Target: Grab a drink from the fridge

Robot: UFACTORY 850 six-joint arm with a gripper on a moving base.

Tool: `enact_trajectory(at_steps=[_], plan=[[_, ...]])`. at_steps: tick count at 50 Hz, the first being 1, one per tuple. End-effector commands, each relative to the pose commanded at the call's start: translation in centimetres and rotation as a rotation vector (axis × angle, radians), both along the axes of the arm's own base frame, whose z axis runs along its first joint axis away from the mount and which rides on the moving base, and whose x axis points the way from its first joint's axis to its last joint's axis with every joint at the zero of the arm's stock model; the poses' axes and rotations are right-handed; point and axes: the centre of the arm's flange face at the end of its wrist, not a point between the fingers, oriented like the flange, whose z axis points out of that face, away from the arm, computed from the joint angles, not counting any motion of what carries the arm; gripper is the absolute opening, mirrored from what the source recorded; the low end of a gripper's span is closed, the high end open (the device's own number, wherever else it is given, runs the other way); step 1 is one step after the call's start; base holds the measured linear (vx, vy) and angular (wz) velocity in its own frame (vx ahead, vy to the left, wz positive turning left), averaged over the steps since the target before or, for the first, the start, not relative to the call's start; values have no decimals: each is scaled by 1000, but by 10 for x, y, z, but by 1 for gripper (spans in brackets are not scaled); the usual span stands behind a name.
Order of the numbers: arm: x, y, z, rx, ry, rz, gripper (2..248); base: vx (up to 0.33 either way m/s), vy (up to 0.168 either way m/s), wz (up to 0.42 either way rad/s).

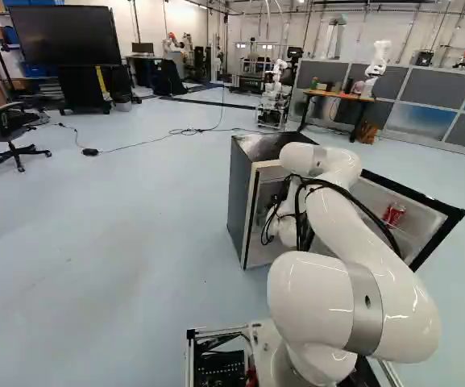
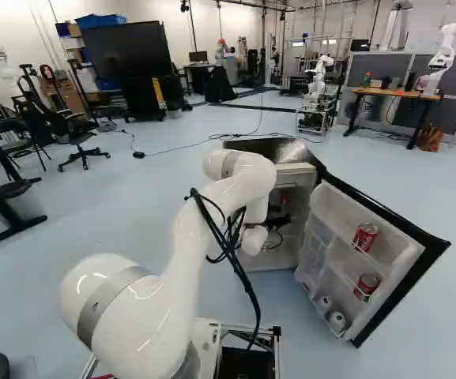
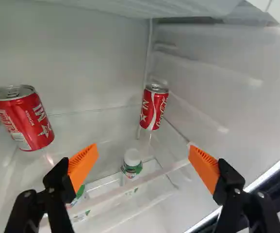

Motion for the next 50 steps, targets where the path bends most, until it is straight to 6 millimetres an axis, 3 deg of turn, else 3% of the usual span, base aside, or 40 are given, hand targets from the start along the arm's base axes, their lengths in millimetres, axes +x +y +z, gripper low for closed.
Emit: enact_trajectory(at_steps=[39,50], plan=[[11,-5,-7,-4,-9,-1,247,0,0,0],[15,-5,2,-8,-19,1,247,0,0,0]])
